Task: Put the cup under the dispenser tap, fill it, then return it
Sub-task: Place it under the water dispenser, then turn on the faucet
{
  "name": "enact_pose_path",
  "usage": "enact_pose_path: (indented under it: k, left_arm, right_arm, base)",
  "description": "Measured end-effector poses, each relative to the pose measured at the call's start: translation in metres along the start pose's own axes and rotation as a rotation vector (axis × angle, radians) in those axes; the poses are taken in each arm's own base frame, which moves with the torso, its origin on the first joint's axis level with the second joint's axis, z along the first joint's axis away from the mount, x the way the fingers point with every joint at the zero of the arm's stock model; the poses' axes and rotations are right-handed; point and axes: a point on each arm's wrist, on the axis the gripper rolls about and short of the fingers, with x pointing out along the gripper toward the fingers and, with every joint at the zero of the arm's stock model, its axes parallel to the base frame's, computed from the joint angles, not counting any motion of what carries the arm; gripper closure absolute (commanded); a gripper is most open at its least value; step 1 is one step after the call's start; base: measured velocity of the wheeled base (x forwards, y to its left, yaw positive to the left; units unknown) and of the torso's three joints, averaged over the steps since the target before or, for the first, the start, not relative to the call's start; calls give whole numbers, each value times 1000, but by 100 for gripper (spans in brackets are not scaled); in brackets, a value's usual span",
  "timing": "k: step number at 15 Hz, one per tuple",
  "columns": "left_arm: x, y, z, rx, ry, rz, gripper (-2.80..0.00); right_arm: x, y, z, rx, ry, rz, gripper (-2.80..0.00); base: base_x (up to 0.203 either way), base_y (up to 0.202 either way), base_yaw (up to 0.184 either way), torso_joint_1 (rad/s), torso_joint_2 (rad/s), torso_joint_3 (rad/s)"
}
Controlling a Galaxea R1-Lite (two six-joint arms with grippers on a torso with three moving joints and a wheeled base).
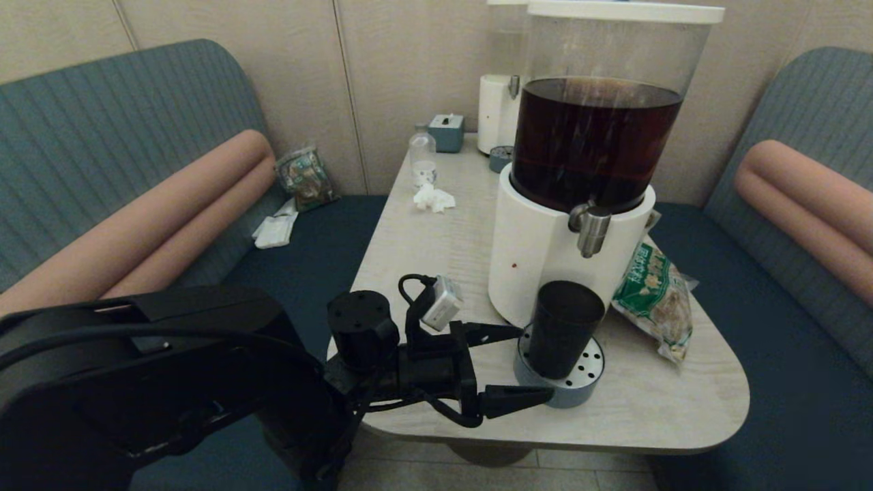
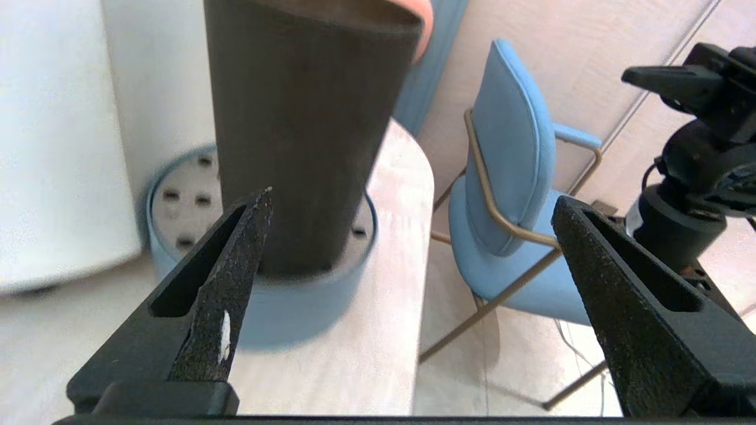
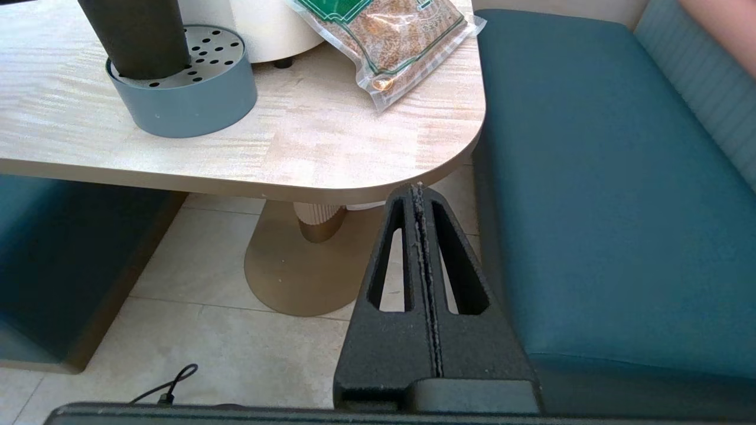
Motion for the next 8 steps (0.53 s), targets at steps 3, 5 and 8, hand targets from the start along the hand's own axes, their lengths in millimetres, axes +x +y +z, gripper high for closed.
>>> enact_pose_path:
  k: [3,5,8]
  left_arm:
    - [-31,-12,9,-25,17,75,-280]
    - [-66,-17,33,-3,-15,172,0]
    - [-143,-30,87,103,-128,419,0]
  right_arm:
    - [0,0,0,0,0,0,0]
    - [0,0,0,0,0,0,0]
    - [0,0,0,0,0,0,0]
  base:
    - [0,0,0,0,0,0]
    - [0,0,0,0,0,0]
    - [0,0,0,0,0,0]
